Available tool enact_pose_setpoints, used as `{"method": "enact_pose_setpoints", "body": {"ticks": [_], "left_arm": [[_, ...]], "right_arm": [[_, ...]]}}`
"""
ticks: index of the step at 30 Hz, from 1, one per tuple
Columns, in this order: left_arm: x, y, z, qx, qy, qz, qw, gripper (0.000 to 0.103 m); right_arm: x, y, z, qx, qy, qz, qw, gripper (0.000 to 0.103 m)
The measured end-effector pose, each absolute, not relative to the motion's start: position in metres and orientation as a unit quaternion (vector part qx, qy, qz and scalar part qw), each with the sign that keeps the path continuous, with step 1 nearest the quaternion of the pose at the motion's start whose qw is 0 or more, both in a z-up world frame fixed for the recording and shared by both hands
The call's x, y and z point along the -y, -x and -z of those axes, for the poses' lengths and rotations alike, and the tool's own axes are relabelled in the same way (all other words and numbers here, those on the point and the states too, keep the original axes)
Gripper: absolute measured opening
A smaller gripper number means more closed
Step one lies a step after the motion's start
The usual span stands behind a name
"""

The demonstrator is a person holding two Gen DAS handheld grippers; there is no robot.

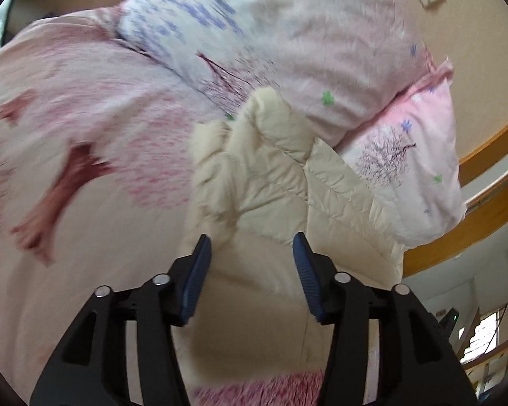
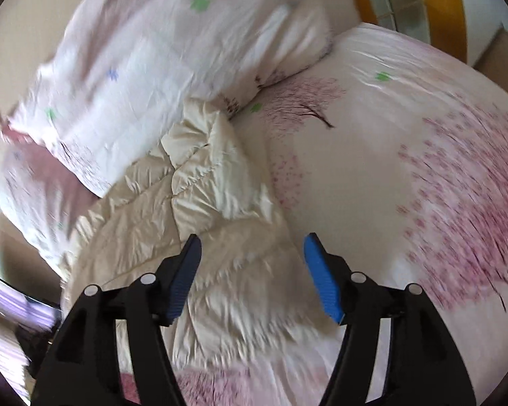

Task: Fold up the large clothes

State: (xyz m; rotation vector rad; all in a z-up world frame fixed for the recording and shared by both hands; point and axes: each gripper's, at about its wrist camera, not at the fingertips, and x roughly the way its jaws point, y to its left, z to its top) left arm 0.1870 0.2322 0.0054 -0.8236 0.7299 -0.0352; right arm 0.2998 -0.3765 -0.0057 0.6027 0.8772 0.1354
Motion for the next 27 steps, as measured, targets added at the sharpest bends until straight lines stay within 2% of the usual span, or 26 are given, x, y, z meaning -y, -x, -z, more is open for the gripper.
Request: {"method": "enact_pose_setpoints", "body": {"ticks": [8,14,27], "left_arm": [[-0.247,-0.145,0.021,-0.367,0.447,0.021,0.816,0.057],[-0.235,-0.124,0.038,-0.376,0.487,0.045,0.787,0.057],[-0.187,-0.141,0.050,-0.368,0.537,0.069,0.756,0.059]], "right_arm": [[0.405,-0.267,0.033,-0.460,-0.405,-0.092,0.785,0.065],[0.400,-0.255,0.057,-0.482,-0.442,-0.118,0.747,0.065],[0.380,-0.263,0.074,-0.446,-0.490,-0.151,0.733,0.066]]}}
